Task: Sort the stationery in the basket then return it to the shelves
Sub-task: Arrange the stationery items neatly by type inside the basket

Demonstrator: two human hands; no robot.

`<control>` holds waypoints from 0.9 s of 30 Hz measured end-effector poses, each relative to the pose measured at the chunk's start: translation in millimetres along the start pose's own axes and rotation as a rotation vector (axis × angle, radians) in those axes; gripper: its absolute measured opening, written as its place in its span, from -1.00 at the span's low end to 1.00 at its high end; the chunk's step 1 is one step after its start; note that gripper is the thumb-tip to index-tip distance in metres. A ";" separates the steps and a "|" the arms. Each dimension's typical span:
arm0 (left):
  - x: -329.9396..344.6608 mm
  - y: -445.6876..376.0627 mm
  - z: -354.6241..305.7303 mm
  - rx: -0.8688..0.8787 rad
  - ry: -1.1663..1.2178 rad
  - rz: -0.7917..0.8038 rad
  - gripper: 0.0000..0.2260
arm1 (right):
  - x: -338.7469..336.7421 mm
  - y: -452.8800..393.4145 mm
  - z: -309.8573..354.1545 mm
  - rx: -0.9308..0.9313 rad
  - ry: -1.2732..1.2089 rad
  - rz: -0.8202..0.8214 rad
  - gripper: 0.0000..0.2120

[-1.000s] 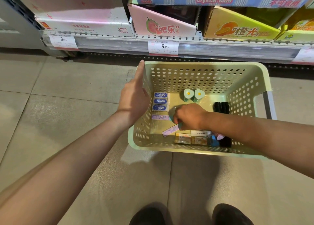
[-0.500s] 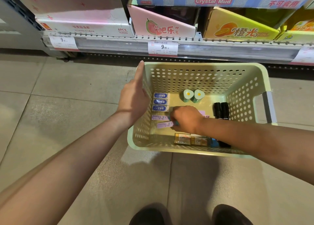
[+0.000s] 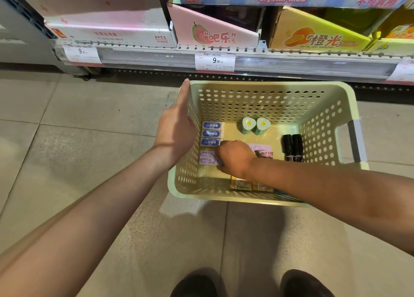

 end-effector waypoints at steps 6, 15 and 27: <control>1.1 -0.1 1.0 0.017 -0.023 -0.011 -0.33 | 1.8 0.0 -0.2 0.024 -0.007 0.001 -0.73; 1.5 -0.7 1.0 0.018 -0.026 -0.025 -0.34 | 3.2 -2.8 -3.8 0.021 -0.075 0.021 -0.72; 0.6 -0.6 0.5 0.009 -0.027 -0.008 -0.33 | -45.6 9.1 -47.5 0.084 0.126 0.051 -0.85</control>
Point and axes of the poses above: each hand's wrist, its own y-axis away from the middle knuckle, its own x-axis out of the palm, z = x × y, the point moved 4 cm from there along -y, towards the middle knuckle, and after that the axes turned 3 degrees about -z, right-handed, at the moved point
